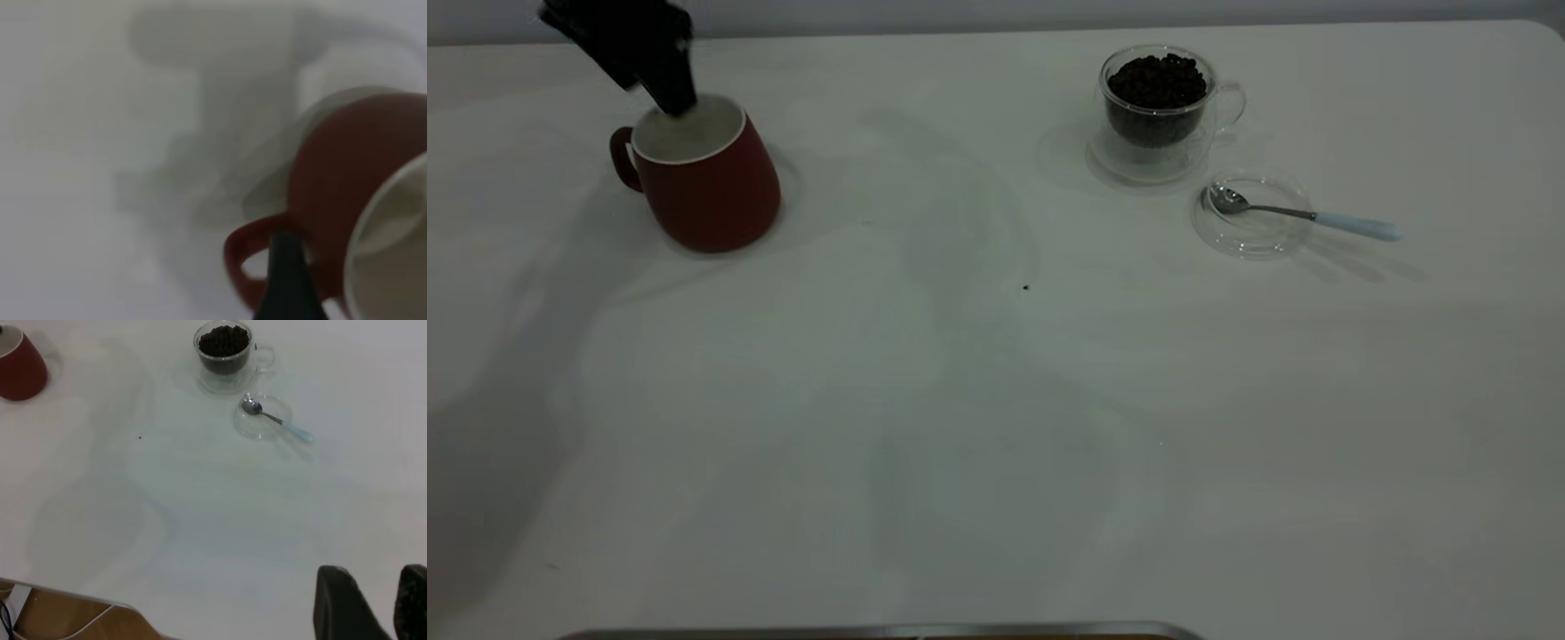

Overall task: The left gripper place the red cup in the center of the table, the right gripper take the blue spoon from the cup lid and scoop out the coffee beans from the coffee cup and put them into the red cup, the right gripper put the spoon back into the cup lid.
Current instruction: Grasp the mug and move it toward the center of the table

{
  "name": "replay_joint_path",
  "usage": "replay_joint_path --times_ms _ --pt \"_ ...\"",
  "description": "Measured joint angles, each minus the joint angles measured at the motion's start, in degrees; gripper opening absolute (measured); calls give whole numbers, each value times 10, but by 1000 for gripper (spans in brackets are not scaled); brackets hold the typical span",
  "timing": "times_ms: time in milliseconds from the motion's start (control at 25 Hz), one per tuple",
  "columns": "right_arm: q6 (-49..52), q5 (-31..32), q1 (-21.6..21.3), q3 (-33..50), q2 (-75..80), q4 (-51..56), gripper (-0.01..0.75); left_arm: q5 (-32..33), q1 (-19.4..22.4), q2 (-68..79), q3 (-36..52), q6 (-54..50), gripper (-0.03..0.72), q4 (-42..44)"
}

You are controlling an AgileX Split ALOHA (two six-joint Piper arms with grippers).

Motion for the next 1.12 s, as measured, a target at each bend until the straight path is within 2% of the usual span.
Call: replay_joint_path --times_ms 200,320,560,640,920,1120 --pt "0 0 0 0 0 0 242 -25 -4 31 0 1 572 0" --pt "1 0 0 0 0 0 242 -31 -4 36 0 2 499 0" --pt "1 0 0 0 0 0 242 -42 -4 36 -1 21 177 3" --pt "1 0 0 0 0 0 242 -43 -4 36 -1 28 101 4" --pt "2 0 0 0 0 -1 242 -1 -28 42 -56 30 93 10" --pt "2 0 0 0 0 -1 242 32 -98 45 -111 29 93 13"
